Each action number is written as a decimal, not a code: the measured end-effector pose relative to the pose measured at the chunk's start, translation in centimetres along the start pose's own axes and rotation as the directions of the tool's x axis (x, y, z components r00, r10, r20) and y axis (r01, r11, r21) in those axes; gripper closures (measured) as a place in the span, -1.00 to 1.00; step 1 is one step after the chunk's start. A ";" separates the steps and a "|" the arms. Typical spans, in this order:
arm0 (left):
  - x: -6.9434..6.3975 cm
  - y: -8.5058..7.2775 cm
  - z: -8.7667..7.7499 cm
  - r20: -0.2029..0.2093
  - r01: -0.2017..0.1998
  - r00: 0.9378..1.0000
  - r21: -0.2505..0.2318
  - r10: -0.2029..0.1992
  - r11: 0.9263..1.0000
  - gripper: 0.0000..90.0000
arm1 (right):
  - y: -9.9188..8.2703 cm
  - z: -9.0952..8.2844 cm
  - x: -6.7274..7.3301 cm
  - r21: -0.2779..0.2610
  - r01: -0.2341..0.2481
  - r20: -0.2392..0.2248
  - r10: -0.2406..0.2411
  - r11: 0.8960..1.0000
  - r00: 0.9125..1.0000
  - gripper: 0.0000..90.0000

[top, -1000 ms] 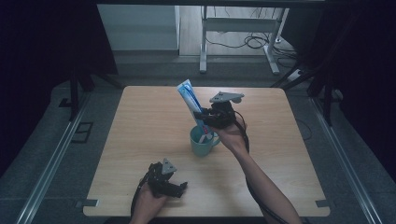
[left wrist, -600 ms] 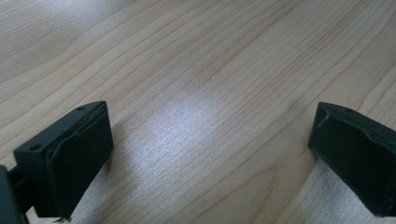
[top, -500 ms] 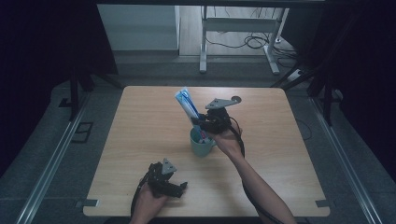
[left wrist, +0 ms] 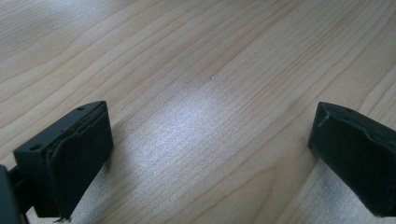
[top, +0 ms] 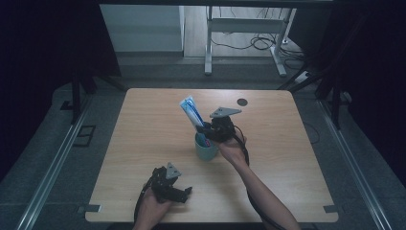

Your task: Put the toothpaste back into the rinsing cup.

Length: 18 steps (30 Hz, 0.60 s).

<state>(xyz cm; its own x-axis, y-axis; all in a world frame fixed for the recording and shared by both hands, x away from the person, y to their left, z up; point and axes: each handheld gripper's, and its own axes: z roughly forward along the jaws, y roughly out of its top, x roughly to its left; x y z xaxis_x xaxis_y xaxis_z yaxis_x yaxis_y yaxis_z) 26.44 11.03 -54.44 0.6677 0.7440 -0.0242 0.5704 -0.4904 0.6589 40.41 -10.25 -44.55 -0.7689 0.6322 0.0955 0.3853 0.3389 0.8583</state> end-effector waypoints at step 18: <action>0.0 0.0 0.0 0.000 -0.001 1.000 0.000 0.001 1.000 -1.00 | -1.4 -0.2 0.1 -0.011 -0.006 -0.008 0.006 1.000 1.000 0.56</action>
<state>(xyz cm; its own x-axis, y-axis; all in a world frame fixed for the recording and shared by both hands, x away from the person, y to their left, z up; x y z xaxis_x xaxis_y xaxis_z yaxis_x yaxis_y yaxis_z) 26.44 11.03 -54.43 0.6681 0.7437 -0.0238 0.5700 -0.4910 0.6589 39.72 -10.81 -45.71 -0.7704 0.6289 0.1046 0.3844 0.3274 0.8632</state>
